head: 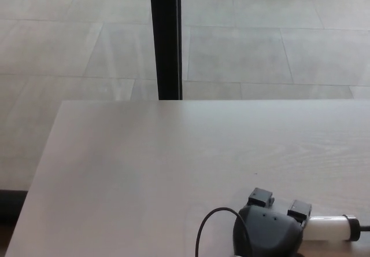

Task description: The robot uses its left hand to lift the air pump kept on the middle of the desk and use the right hand to pull out the handle

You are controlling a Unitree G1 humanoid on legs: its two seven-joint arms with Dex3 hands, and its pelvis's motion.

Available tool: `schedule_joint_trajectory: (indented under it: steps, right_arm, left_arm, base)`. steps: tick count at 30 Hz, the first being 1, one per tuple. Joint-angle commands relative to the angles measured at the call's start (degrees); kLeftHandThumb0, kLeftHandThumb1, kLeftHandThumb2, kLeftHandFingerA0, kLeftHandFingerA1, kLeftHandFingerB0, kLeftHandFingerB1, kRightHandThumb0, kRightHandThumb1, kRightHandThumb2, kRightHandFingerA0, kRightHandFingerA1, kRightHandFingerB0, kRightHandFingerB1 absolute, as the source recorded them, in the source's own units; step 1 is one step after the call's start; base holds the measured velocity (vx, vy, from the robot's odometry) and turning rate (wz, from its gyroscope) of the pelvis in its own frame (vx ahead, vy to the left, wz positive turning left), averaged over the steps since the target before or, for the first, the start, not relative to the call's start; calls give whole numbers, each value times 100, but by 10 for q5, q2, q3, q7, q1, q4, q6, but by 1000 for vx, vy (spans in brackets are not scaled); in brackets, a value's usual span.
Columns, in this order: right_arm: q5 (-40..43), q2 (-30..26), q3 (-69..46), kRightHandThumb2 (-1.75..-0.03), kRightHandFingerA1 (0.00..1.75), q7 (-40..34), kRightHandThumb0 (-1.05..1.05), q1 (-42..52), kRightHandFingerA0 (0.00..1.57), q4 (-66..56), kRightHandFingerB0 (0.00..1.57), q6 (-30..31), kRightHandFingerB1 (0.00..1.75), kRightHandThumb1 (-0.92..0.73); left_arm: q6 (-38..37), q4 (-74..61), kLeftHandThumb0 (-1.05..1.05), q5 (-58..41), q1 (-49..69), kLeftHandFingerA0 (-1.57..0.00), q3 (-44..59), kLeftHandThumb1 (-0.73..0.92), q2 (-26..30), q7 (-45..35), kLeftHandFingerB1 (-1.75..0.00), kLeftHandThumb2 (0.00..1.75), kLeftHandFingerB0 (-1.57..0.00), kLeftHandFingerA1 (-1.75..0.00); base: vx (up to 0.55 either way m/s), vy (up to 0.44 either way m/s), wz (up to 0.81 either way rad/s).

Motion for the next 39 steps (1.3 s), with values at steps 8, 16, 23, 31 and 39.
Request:
schedule_joint_trajectory:
  steps: [8, 16, 23, 31, 39]
  right_arm:
    - [7, -1, -19, -63, 62, -10, -43, 10, 61, -26, 51, 42, 43, -76]
    - [7, -3, -22, -63, 69, -10, -43, 11, 63, -30, 53, 48, 45, -75]
    - [5, 0, -23, -62, 81, -15, -43, 14, 70, -31, 59, 40, 49, -74]
    - [0, 6, -20, -99, 91, -7, -43, 13, 76, -13, 59, 19, 66, -61]
    - [-1, 7, -21, -99, 91, -1, -43, 24, 77, -10, 60, 13, 67, -60]
  left_arm:
    - [-20, 73, -26, 82, -42, -85, -29, 57, -20, -72, -79, 72, -81, -145]
    - [-2, 95, -31, 91, -51, -92, -17, 66, -22, -134, -84, 79, -77, -133]
    - [-11, 106, -32, 98, -41, -93, -6, 66, -13, -127, -98, 78, -82, -153]
    - [-44, 104, -28, 51, -10, -94, 70, 66, -12, -73, -133, 101, -86, -175]
    - [-106, 47, -22, 0, 12, -87, 210, 62, -23, -13, -174, 114, -61, -175]
  base:
    - [0, 0, 0]
    - [0, 0, 0]
    - [0, 0, 0]
    - [0, 0, 0]
    - [0, 0, 0]
